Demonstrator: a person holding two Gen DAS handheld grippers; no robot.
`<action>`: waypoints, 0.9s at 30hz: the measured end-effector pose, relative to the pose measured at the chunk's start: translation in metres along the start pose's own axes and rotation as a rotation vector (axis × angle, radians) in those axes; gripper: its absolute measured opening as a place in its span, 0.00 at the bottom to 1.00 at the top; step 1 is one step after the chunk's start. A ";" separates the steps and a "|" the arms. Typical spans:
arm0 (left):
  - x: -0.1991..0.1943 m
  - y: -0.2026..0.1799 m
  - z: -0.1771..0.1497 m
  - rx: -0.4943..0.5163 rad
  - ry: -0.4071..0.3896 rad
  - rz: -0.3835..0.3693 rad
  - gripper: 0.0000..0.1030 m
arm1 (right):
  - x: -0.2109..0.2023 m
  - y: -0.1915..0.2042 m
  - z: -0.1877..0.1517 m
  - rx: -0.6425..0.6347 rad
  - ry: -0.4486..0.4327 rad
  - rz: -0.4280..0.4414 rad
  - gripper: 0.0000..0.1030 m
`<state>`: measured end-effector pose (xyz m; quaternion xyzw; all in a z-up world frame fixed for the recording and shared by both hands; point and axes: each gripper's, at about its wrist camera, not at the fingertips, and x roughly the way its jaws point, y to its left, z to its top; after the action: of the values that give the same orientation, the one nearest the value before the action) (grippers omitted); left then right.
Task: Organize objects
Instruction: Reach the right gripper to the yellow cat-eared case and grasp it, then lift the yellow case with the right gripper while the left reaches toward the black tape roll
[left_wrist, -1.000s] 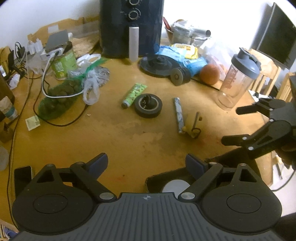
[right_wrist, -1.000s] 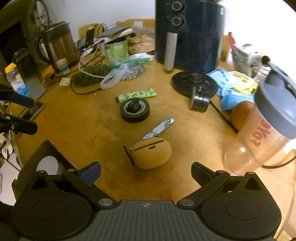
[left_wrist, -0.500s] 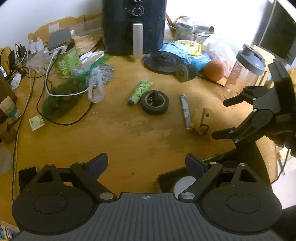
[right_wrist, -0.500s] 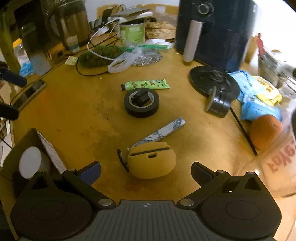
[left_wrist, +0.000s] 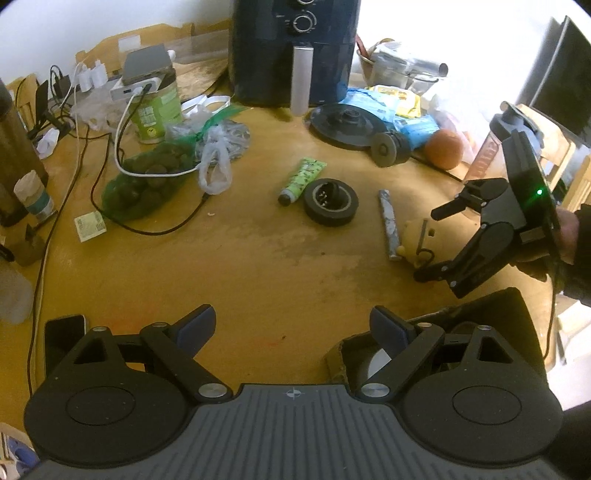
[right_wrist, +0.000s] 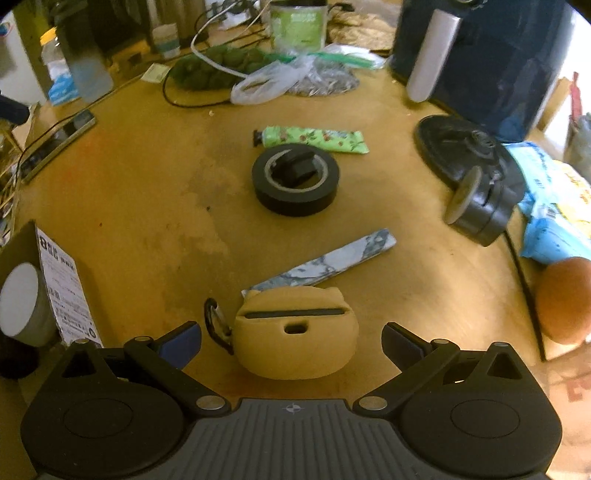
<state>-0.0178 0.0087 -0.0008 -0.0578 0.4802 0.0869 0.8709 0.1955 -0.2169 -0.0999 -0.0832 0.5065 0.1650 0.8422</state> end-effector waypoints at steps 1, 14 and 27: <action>0.000 0.001 0.000 -0.006 0.000 -0.001 0.89 | 0.001 0.000 0.000 -0.011 0.002 -0.003 1.00; 0.003 0.002 -0.005 -0.026 0.025 -0.023 0.89 | 0.010 0.006 0.002 -0.056 0.019 -0.008 0.78; 0.003 -0.004 -0.012 0.008 0.044 -0.027 0.89 | -0.017 0.004 -0.001 0.050 -0.051 -0.031 0.77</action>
<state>-0.0252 0.0027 -0.0096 -0.0629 0.4988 0.0720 0.8614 0.1853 -0.2165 -0.0852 -0.0655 0.4873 0.1412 0.8592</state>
